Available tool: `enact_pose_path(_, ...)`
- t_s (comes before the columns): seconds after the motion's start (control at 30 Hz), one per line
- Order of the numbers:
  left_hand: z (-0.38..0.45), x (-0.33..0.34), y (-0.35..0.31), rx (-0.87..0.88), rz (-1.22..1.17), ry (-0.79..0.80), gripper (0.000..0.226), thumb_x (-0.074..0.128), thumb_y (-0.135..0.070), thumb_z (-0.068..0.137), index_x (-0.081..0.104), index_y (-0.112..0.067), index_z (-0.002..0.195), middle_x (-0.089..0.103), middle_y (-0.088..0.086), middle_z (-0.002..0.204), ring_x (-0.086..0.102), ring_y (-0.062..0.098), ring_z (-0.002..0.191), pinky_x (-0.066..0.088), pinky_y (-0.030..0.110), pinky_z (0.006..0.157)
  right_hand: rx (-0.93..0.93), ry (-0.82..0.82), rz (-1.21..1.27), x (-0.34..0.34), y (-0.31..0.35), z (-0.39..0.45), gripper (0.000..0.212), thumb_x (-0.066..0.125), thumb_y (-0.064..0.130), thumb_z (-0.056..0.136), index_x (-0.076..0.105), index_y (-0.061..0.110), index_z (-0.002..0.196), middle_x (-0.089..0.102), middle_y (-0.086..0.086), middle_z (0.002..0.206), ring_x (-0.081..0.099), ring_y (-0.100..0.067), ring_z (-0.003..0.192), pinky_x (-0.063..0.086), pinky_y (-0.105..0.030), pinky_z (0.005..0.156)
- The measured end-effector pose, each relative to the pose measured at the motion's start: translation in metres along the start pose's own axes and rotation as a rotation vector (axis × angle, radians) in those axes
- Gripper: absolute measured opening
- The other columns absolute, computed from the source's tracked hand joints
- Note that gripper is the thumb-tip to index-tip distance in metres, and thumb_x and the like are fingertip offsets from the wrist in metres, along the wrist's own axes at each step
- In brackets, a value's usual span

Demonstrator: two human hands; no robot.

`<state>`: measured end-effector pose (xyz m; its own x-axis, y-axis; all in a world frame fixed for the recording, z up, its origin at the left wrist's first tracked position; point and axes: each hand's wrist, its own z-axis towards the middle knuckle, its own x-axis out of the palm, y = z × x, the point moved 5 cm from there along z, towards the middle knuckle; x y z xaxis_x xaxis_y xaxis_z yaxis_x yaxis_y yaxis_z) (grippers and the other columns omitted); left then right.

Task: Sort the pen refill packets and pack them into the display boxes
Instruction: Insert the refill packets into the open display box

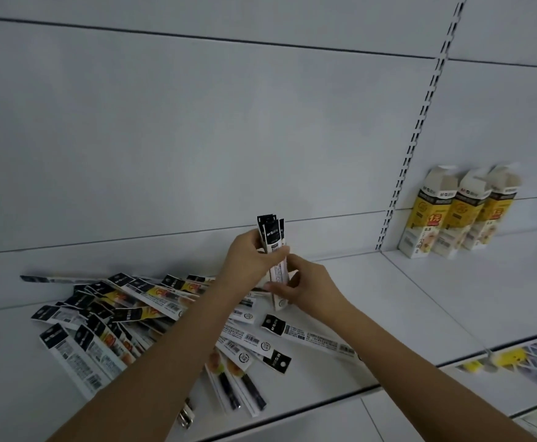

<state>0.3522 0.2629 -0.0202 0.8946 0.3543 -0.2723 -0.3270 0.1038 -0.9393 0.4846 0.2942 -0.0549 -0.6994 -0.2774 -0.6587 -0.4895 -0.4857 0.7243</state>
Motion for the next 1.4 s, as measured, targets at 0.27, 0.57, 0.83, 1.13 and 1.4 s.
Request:
enact_pose_path(0.27, 0.005, 0.012, -0.016, 0.055, 0.059, 0.258, 0.008, 0.068, -0.019, 0.091, 0.071, -0.012, 0.095, 0.07, -0.006, 0.077, 0.05, -0.008, 0.045, 0.036, 0.007, 0.046, 0.061, 0.011, -0.15, 0.004, 0.002, -0.007, 0.018, 0.059, 0.027, 0.092, 0.044, 0.019, 0.098, 0.054, 0.002, 0.065, 0.049, -0.012, 0.056, 0.04, -0.028, 0.053)
enact_pose_path(0.57, 0.019, 0.091, -0.056, 0.066, -0.1, 0.411, 0.018, 0.069, -0.028, 0.091, 0.067, -0.016, 0.104, 0.069, -0.005, 0.089, 0.047, 0.005, 0.043, 0.038, 0.018, 0.045, 0.279, -0.381, -0.191, -0.073, -0.026, -0.033, 0.017, 0.063, 0.028, 0.087, 0.053, 0.015, 0.087, 0.058, 0.0, 0.074, 0.057, -0.018, 0.066, 0.042, -0.028, 0.056)
enact_pose_path(0.83, 0.036, 0.189, -0.068, 0.097, -0.087, 0.371, 0.026, 0.044, -0.045, 0.1, 0.06, -0.032, 0.116, 0.066, -0.012, 0.11, 0.065, 0.01, 0.095, 0.048, 0.024, 0.071, 0.467, -0.564, 0.07, -0.223, -0.138, -0.084, 0.016, 0.066, 0.025, 0.087, 0.059, 0.012, 0.091, 0.067, -0.007, 0.082, 0.065, -0.02, 0.069, 0.055, -0.032, 0.065)
enact_pose_path(1.13, 0.092, 0.303, -0.12, 0.514, 0.302, 0.04, 0.035, 0.051, -0.035, 0.098, 0.048, -0.03, 0.133, 0.044, -0.016, 0.127, 0.054, 0.0, 0.098, 0.041, 0.011, 0.072, 0.208, -0.43, 0.379, -0.346, -0.197, -0.054, 0.011, 0.063, 0.014, 0.092, 0.068, 0.013, 0.102, 0.074, -0.007, 0.091, 0.067, -0.009, 0.067, 0.054, -0.022, 0.062)
enact_pose_path(1.4, 0.121, 0.333, -0.124, 0.563, 0.464, 0.016, 0.04, 0.05, -0.026, 0.1, 0.044, -0.033, 0.139, 0.038, -0.02, 0.144, 0.055, -0.005, 0.09, 0.049, 0.016, 0.07, 0.023, -0.48, 0.437, -0.385, -0.19, 0.014, 0.023, 0.069, 0.011, 0.087, 0.07, 0.024, 0.105, 0.076, 0.002, 0.094, 0.073, -0.008, 0.088, 0.06, -0.034, 0.074)
